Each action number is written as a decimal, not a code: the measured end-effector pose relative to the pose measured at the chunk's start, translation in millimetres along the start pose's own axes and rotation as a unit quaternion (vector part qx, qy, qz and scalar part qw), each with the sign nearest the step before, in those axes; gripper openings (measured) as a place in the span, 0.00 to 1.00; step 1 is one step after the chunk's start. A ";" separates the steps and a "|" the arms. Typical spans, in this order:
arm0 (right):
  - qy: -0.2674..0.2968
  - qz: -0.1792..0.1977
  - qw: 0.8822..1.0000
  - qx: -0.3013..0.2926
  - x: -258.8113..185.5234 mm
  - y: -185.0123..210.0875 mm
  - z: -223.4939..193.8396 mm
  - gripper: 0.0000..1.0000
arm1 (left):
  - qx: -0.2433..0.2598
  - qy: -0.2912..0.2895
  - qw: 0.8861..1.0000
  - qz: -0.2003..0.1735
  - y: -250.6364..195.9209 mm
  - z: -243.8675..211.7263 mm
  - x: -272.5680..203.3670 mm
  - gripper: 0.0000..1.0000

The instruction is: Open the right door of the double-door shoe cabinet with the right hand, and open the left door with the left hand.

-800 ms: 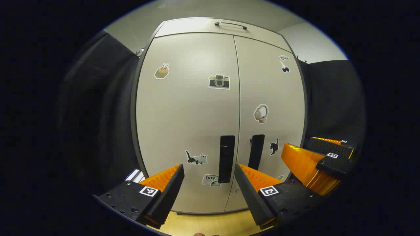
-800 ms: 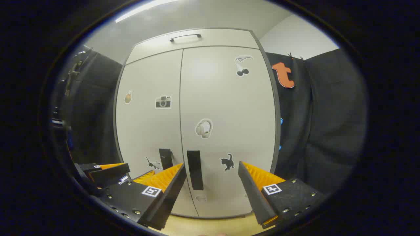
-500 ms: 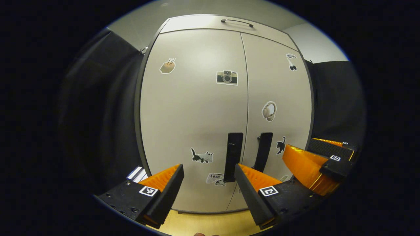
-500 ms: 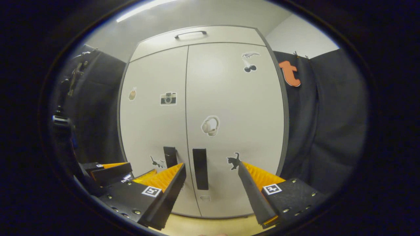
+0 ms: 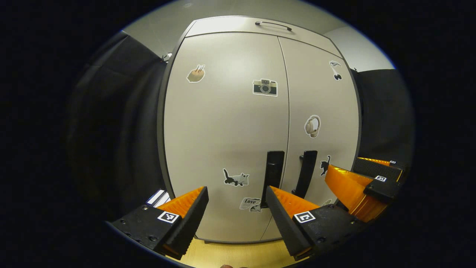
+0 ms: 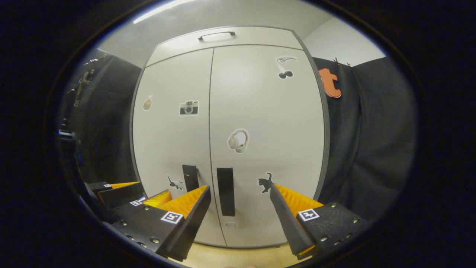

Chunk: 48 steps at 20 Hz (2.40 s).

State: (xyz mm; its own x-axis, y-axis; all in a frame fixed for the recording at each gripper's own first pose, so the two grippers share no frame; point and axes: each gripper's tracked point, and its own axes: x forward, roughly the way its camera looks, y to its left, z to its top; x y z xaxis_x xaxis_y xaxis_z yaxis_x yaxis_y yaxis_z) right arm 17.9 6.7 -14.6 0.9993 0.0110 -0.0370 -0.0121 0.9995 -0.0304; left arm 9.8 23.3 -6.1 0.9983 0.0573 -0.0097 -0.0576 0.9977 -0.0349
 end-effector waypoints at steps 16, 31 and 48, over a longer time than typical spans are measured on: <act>0.034 0.007 0.999 0.004 72.2 31.1 -31.8 0.62 | 0.007 0.001 0.999 0.051 59.7 -4.1 -5.3 0.96; 0.031 -0.001 0.999 0.016 70.9 30.7 -38.7 0.19 | -0.002 0.026 0.997 0.066 78.4 -21.1 -7.9 0.96; 0.030 -0.011 0.999 0.033 -29.5 -17.9 -39.7 0.19 | 0.016 0.027 0.999 0.019 34.4 -19.0 -21.3 0.94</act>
State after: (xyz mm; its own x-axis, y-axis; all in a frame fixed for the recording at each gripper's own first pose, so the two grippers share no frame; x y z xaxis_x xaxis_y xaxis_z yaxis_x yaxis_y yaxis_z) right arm -12.8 -12.7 -52.6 0.9953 -0.0099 -0.0968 0.0133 0.9993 0.0349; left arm -13.6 55.8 -26.0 0.9934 0.0948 -0.0648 -0.0951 0.9955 -0.0012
